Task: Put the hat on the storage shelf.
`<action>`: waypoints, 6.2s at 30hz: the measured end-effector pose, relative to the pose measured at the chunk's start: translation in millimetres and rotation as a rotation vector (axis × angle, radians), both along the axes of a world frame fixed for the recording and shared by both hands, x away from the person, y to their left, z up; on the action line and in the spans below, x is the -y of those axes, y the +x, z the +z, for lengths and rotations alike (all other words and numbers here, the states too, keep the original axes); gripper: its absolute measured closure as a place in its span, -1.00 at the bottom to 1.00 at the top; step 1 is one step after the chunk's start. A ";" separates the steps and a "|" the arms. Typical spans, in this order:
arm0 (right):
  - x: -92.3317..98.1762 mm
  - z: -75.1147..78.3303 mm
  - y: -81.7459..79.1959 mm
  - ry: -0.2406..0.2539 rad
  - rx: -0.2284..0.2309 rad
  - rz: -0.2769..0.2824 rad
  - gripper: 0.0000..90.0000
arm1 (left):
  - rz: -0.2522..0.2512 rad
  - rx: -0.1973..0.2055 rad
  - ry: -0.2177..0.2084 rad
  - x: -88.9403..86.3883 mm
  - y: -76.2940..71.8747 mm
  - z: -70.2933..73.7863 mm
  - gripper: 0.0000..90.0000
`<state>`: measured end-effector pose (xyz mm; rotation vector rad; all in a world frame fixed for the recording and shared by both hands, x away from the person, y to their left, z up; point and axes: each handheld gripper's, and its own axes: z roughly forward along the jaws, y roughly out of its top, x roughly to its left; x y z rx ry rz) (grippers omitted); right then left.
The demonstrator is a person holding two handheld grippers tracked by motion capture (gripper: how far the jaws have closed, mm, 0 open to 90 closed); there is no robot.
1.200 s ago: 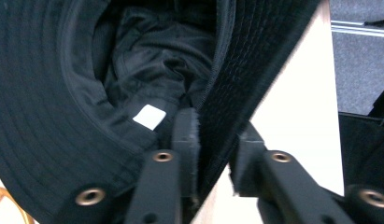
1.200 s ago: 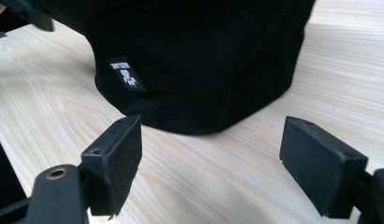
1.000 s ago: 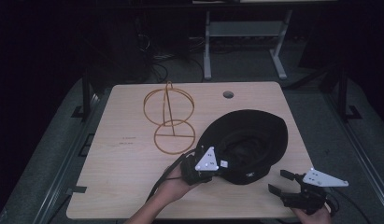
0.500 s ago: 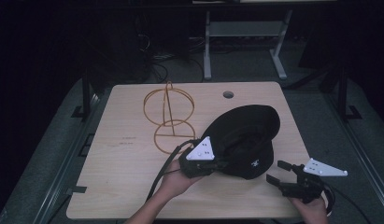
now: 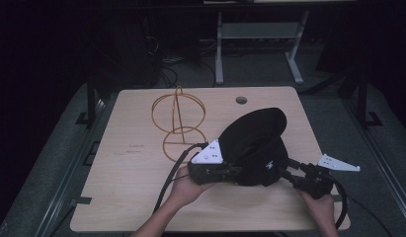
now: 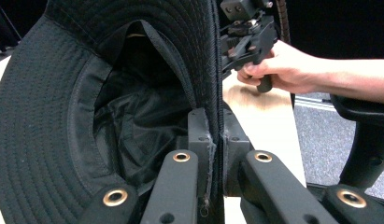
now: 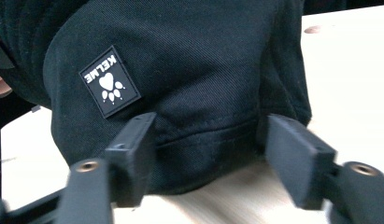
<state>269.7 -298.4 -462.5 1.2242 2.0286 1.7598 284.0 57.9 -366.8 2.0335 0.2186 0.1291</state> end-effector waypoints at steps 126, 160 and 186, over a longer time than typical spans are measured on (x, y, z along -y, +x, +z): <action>-252.4 293.8 144.6 -0.366 0.196 0.397 0.93 | 0.172 0.071 0.087 -103.0 -42.1 -48.2 -0.35; -328.2 253.4 197.6 -0.490 0.057 0.391 0.92 | 0.122 0.080 0.100 -92.8 -45.4 -51.4 -0.39; -291.3 243.9 193.1 -0.391 0.081 0.352 0.12 | 0.122 0.090 0.113 -96.6 -47.7 -52.1 -0.41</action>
